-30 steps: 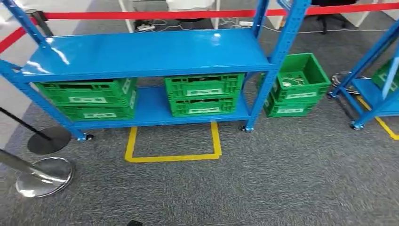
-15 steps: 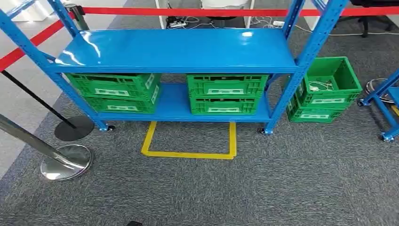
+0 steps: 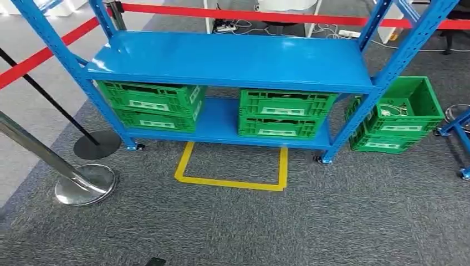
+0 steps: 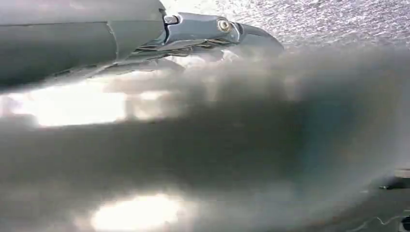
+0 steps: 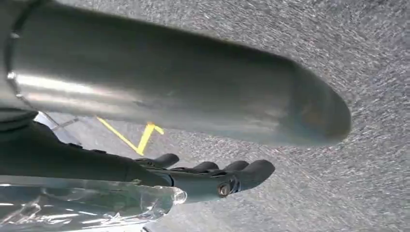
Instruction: Take the parts from the cabinet and place them on the table.
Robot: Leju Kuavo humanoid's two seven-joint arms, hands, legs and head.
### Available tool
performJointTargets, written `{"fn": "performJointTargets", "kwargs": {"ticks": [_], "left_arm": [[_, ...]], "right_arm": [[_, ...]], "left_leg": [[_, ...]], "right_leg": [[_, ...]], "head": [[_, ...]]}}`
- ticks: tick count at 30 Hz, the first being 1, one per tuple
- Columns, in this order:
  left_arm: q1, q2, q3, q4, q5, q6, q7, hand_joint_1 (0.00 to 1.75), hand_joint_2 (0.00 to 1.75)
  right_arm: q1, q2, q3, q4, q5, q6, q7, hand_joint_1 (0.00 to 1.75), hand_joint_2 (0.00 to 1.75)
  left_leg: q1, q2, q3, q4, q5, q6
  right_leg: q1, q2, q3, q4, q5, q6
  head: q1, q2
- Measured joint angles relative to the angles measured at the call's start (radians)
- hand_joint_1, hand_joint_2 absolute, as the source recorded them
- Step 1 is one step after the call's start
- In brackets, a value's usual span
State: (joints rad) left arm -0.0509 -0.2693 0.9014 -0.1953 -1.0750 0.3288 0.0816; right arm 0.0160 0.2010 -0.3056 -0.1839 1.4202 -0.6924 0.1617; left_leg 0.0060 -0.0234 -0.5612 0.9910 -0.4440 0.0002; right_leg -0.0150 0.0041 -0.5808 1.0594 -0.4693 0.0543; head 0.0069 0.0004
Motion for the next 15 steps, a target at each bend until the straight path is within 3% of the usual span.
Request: {"fn": "performJointTargets", "kwargs": {"ticks": [1,2,3,4,5,6,8,9,11,14,15], "left_arm": [[-0.001,0.0,0.001,0.0,0.0,0.004,0.0,0.0,1.75],[-0.001,0.0,0.001,0.0,0.0,0.006,0.005,0.0,1.75],[0.0,0.003,-0.002,0.0,0.005,0.005,0.013,0.0,1.75],[0.003,0.011,-0.012,-0.001,0.018,0.0,0.019,0.0,1.75],[0.006,0.015,-0.024,-0.002,0.035,-0.005,0.02,0.0,1.75],[0.009,0.021,-0.038,-0.003,0.053,-0.011,0.02,0.0,1.75],[0.015,0.031,-0.066,-0.006,0.091,-0.022,0.02,0.0,1.75],[0.017,0.038,-0.081,-0.01,0.111,-0.029,0.02,0.0,0.0],[0.022,0.046,-0.111,-0.015,0.15,-0.041,0.018,0.0,0.0],[0.035,0.058,-0.159,-0.023,0.209,-0.06,0.011,0.0,0.0],[0.039,0.062,-0.174,-0.027,0.229,-0.066,0.009,0.0,0.0]], "right_arm": [[-0.002,0.003,-0.004,0.0,-0.005,0.002,-0.001,0.0,1.75],[-0.002,0.004,-0.006,0.0,-0.019,0.009,-0.008,0.0,1.75],[-0.001,0.004,-0.006,0.0,-0.039,0.021,-0.019,0.0,1.75],[0.002,0.004,-0.006,0.0,-0.068,0.037,-0.03,0.0,1.75],[0.004,0.004,-0.006,0.0,-0.096,0.051,-0.035,0.0,1.75],[0.006,0.003,-0.006,0.0,-0.125,0.063,-0.037,0.0,1.75],[0.008,0.002,-0.003,-0.004,-0.172,0.088,-0.044,0.0,1.75],[0.008,0.0,0.0,-0.006,-0.198,0.1,-0.047,0.0,0.0],[0.01,-0.008,0.007,-0.012,-0.249,0.124,-0.051,0.0,0.0],[0.017,-0.019,0.02,-0.023,-0.323,0.16,-0.058,0.0,0.0],[0.021,-0.023,0.025,-0.026,-0.348,0.172,-0.061,0.0,0.0]], "left_leg": [[-0.009,-0.001,-0.005,0.011,-0.004,-0.007],[-0.008,-0.004,-0.006,0.007,0.001,-0.013],[-0.007,-0.004,-0.007,0.004,0.003,-0.014],[-0.008,-0.003,-0.007,0.003,0.004,0.0],[-0.009,-0.003,-0.007,0.002,0.006,0.022],[-0.009,-0.003,-0.007,0.002,0.008,0.033],[-0.009,-0.003,-0.005,-0.003,0.009,0.036],[-0.008,-0.003,-0.004,-0.005,0.01,0.036],[-0.007,-0.003,-0.003,-0.009,0.011,0.029],[0.0,-0.003,0.0,-0.016,0.014,-0.031],[0.0,-0.003,0.0,-0.016,0.013,-0.032]], "right_leg": [[0.001,0.004,0.012,-0.028,-0.012,-0.004],[0.001,0.006,0.014,-0.02,-0.009,-0.013],[0.002,0.007,0.011,-0.022,-0.008,-0.015],[0.0,0.006,0.011,-0.024,-0.003,-0.011],[0.0,0.006,0.01,-0.024,-0.003,-0.012],[0.0,0.007,0.01,-0.024,-0.003,-0.013],[0.003,0.007,0.01,-0.024,-0.004,-0.019],[0.005,0.007,0.011,-0.024,-0.004,-0.022],[0.006,0.006,0.011,-0.024,-0.005,-0.026],[0.01,0.006,0.01,-0.023,-0.006,-0.032],[0.011,0.006,0.01,-0.023,-0.005,-0.033]], "head": [[0.0,0.0],[-0.005,0.0],[-0.005,0.0],[-0.004,0.0],[-0.005,0.0],[-0.005,0.0],[-0.005,0.0],[-0.005,0.0],[-0.005,0.0],[-0.005,0.0],[-0.004,0.0]]}}
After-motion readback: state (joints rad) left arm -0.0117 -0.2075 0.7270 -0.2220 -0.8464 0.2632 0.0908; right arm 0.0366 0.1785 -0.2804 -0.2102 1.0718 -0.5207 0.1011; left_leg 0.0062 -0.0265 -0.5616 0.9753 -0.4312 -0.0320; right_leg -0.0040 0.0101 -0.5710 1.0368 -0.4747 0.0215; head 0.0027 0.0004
